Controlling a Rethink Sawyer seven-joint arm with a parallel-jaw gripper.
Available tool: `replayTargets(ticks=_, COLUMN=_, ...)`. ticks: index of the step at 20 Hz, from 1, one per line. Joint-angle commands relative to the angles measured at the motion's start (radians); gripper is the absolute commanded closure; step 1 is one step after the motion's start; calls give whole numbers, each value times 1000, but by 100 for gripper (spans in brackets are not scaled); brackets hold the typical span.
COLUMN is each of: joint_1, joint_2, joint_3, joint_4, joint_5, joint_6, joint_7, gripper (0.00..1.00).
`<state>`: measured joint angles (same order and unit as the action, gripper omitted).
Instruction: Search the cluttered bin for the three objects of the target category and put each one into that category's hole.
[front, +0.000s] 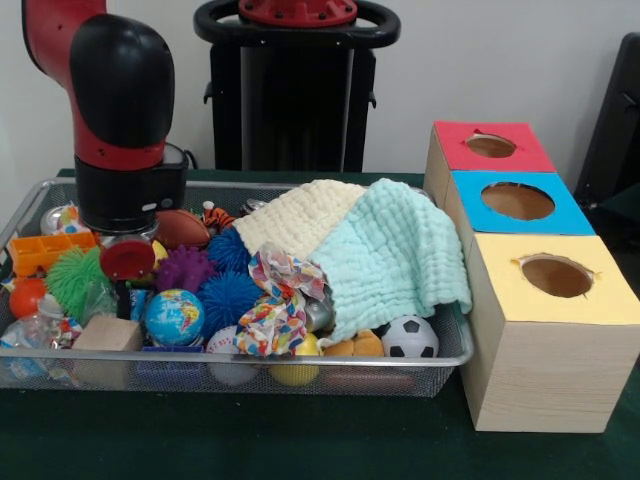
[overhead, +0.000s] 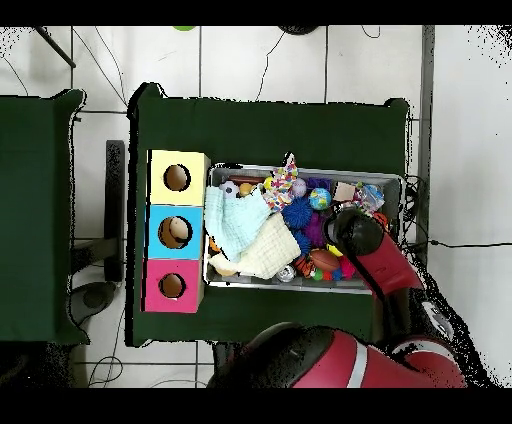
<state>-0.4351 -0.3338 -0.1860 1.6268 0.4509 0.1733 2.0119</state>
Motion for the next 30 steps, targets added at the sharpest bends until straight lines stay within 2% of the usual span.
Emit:
replayTargets(ticks=1, joint_1=-8, joint_2=85, joint_3=65, joint_4=-72, joint_5=-37, joint_6=60, joint_7=78, gripper=0)
replayTargets(ticks=10, joint_1=-23, joint_2=84, joint_3=88, joint_4=-55, joint_5=-45, joint_6=48, joint_7=72, gripper=0)
replayTargets(ticks=11, joint_1=-24, joint_2=83, joint_3=88, joint_4=-54, joint_5=-49, joint_6=50, joint_7=67, gripper=100)
replayTargets(ticks=24, joint_1=-5, joint_2=62, joint_3=65, joint_4=-66, joint_5=-72, joint_6=111, joint_7=64, gripper=100)
replayTargets(ticks=27, joint_1=-64, joint_2=-21, joint_3=155, joint_4=17, joint_5=-87, joint_6=60, joint_7=54, gripper=100)
replayTargets(ticks=30, joint_1=-51, joint_2=-127, joint_3=135, joint_4=69, joint_5=-111, joint_6=123, joint_7=34, gripper=100)
